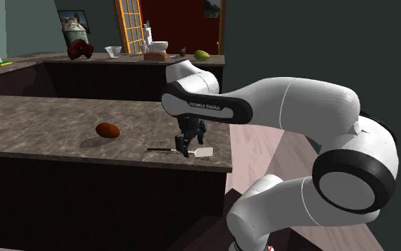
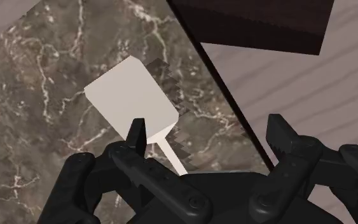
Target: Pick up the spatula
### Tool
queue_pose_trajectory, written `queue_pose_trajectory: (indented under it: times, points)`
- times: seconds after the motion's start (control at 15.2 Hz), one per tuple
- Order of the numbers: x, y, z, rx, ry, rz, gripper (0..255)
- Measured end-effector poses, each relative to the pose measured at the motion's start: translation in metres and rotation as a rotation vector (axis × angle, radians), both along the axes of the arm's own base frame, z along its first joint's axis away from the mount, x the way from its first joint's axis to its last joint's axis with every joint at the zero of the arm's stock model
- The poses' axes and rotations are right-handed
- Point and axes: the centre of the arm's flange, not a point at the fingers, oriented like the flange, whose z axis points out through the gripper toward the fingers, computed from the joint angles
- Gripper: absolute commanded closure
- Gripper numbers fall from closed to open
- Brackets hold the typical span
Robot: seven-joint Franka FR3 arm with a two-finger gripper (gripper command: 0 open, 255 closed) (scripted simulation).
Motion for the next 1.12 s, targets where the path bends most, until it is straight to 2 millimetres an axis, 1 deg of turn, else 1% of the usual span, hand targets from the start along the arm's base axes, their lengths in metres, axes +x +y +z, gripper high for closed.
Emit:
queue_pose_trajectory:
  times: [0.07,0.13,0.33,0.4,0.53,0.59,0.79,1.12]
  points:
    - [0.0,0.0,0.0,0.0,0.0,0.0,0]
    - [0.004,-0.003,0.0,0.009,-0.009,0.031,0]
    - [0.028,-0.009,-0.002,0.061,-0.062,0.221,0]
    - [0.035,-0.009,0.001,0.081,-0.083,0.295,0]
    - [0.055,-0.014,0.0,0.121,-0.125,0.444,0]
    - [0.06,-0.015,0.001,0.131,-0.138,0.488,0]
    - [0.065,-0.015,-0.01,0.139,-0.149,0.529,0]
    - [0.067,-0.014,-0.035,0.14,-0.151,0.535,0]
